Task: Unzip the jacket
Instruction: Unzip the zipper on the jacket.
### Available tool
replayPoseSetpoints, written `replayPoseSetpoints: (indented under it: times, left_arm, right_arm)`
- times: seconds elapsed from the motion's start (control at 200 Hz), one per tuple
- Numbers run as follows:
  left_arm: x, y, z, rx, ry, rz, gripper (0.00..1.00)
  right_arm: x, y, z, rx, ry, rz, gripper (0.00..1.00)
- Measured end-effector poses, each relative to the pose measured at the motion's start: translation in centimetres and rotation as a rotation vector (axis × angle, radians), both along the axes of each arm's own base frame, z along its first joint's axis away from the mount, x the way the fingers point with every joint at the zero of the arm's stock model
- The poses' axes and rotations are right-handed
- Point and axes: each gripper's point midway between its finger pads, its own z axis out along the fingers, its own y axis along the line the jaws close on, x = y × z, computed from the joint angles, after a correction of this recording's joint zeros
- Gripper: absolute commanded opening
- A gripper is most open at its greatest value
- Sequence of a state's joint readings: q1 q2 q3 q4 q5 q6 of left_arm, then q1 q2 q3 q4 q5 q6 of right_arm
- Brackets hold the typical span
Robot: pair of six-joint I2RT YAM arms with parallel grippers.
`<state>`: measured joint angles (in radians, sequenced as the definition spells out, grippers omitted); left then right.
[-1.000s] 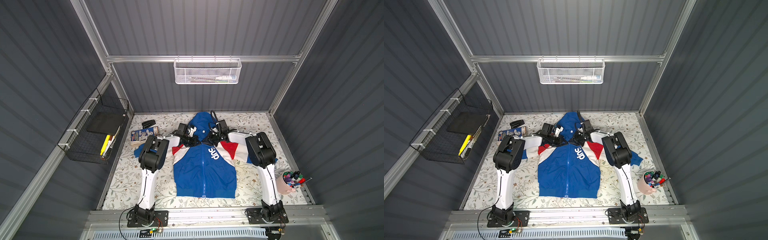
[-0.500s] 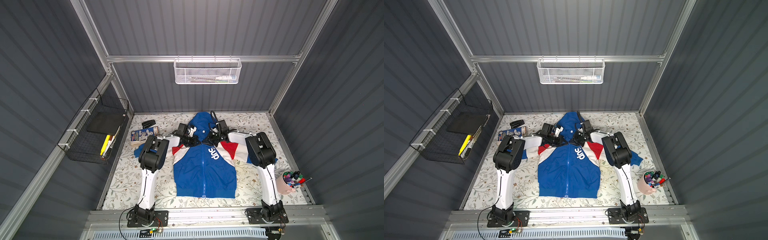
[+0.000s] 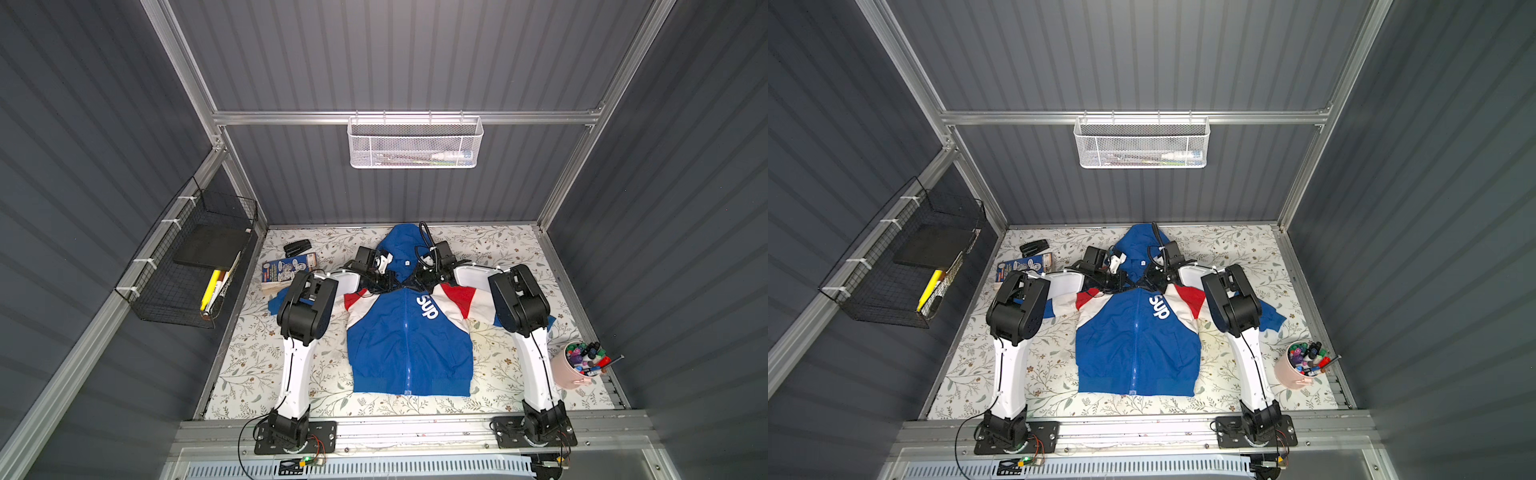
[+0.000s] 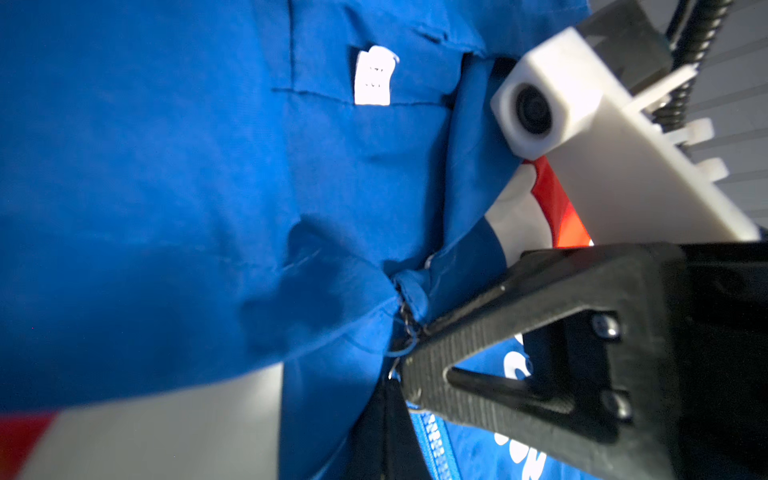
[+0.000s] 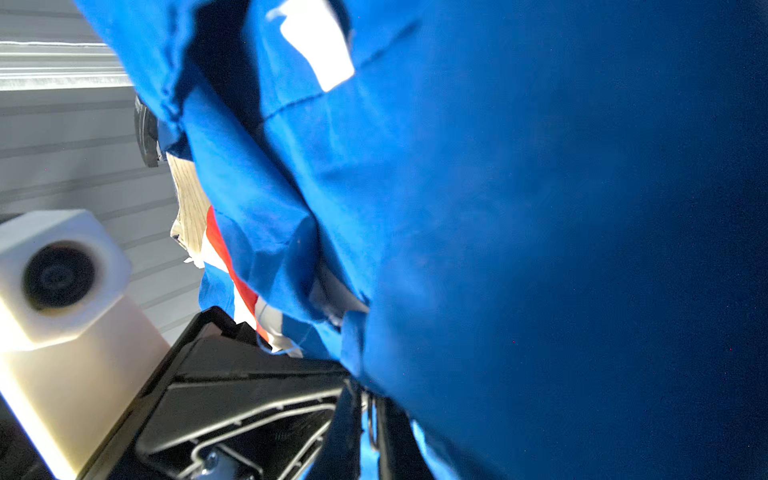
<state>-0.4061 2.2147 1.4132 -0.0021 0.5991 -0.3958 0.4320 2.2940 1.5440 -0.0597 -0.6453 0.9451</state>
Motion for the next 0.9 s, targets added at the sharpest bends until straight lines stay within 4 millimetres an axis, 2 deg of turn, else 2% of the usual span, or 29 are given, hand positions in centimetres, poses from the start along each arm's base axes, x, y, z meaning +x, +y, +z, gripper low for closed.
replayPoseSetpoints:
  times: [0.315, 0.47, 0.725, 0.9]
  left_arm:
    - [-0.4, 0.3, 0.3, 0.017, 0.010, 0.007, 0.00]
    - [-1.0, 0.6, 1.7, 0.053, 0.013, 0.024, 0.19]
    - [1.5, 0.0, 4.4, 0.048, -0.052, 0.052, 0.17]
    - [2.8, -0.3, 3.8, 0.047, -0.044, 0.075, 0.16]
  right_arm:
    - [-0.1, -0.1, -0.4, -0.015, -0.011, 0.001, 0.03]
    - [-0.3, -0.1, -0.3, -0.032, -0.025, 0.011, 0.02]
    - [-1.1, -0.6, 0.0, -0.045, -0.017, 0.005, 0.01]
    - [-1.1, -0.7, 0.0, -0.049, -0.012, -0.004, 0.00]
